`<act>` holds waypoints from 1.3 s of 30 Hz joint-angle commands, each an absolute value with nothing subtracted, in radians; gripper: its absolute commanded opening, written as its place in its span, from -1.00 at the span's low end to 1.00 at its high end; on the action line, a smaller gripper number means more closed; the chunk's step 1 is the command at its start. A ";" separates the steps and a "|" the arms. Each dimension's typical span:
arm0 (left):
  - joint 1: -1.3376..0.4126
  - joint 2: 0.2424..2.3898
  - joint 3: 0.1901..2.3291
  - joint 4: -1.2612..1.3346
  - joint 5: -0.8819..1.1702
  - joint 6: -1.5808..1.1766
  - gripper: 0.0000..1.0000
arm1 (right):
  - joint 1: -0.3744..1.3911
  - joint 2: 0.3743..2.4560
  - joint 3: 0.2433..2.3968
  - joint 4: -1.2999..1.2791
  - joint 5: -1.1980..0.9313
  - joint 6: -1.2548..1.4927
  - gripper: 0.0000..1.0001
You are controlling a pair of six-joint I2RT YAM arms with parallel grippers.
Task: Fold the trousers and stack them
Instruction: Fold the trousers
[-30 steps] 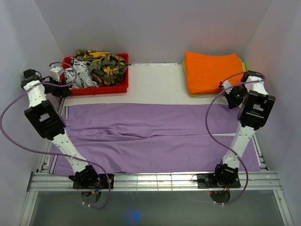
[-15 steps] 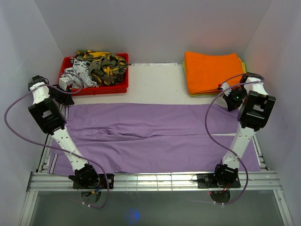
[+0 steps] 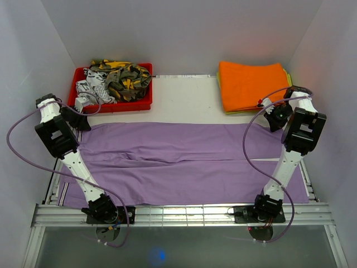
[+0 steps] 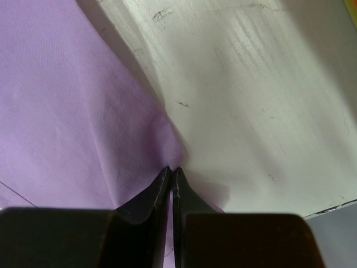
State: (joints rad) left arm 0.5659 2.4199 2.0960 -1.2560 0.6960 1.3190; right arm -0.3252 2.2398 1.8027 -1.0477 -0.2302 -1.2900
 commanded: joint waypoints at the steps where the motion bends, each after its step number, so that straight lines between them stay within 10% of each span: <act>1: 0.583 2.439 2.100 -1.322 0.741 1.365 0.16 | -0.322 2.270 1.770 -1.135 -0.156 -1.496 -0.84; 10: 0.584 2.450 2.120 -1.377 0.746 1.370 0.32 | -0.322 2.263 1.752 -1.129 -0.147 -1.497 -0.84; 21: 0.586 2.430 2.180 -1.292 0.739 1.290 -1.00 | -0.328 2.229 1.792 -1.123 -0.164 -1.486 -0.85; 39: 0.695 1.890 1.771 -0.881 0.914 1.225 -1.00 | -0.443 1.916 1.795 -1.160 -0.301 -1.526 -0.85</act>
